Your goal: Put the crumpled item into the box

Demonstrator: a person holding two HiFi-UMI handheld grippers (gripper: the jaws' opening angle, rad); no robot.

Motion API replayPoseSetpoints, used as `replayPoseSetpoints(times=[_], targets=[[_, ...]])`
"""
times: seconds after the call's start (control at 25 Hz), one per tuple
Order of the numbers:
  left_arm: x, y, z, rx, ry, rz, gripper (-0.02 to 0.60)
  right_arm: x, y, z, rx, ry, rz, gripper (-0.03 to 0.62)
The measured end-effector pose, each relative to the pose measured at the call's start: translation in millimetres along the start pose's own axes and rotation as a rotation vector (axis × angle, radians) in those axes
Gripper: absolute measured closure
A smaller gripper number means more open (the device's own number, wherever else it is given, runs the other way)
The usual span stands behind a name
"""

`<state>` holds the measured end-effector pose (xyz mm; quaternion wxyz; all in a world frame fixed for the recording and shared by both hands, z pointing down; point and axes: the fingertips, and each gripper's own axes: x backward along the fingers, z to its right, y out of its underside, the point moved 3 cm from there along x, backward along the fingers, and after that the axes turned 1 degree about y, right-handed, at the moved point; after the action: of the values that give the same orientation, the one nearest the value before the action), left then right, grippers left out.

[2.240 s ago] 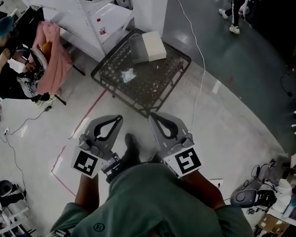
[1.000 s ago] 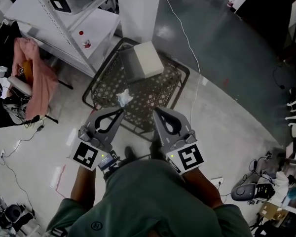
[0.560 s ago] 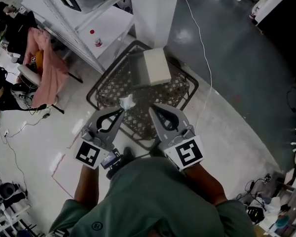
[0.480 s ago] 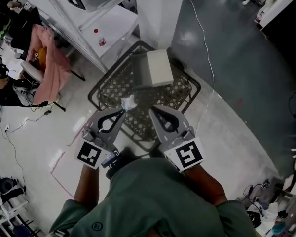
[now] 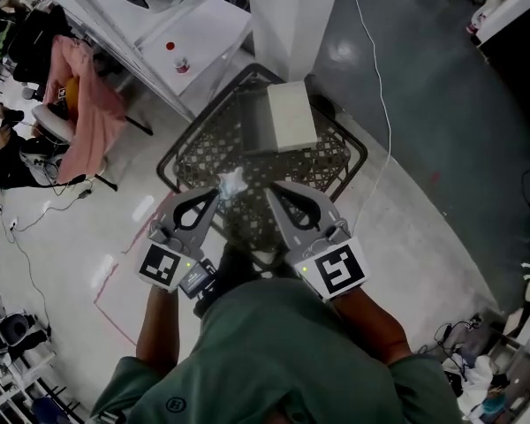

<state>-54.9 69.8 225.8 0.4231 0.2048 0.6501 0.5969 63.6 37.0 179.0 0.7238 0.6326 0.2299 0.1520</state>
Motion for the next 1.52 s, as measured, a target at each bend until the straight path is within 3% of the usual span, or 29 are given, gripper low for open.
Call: replayPoseSetpoints(times=[0.28, 0.72, 1.04, 1.52], targets=[[-42.0, 49.0, -47.4, 0.028, 0.098, -0.049, 0.578, -38.5, 16.6, 10.1, -0.015, 0.064, -0.073, 0.589], [-75.0, 119.4, -101.6, 0.087, 0.128, -0.147, 0.578, -102.6, 47.2, 18.6, -0.047, 0.047, -0.146, 0.589], [-97.1, 172.3, -107.8, 0.171, 0.141, -0.204, 0.578, -115.7, 77.8, 24.2, -0.067, 0.032, -0.228, 0.589], [-107.4, 226.7, -102.2, 0.221, 0.163, -0.286, 0.577, -120.5, 108.7, 14.3, -0.083, -0.002, -0.296, 0.589]])
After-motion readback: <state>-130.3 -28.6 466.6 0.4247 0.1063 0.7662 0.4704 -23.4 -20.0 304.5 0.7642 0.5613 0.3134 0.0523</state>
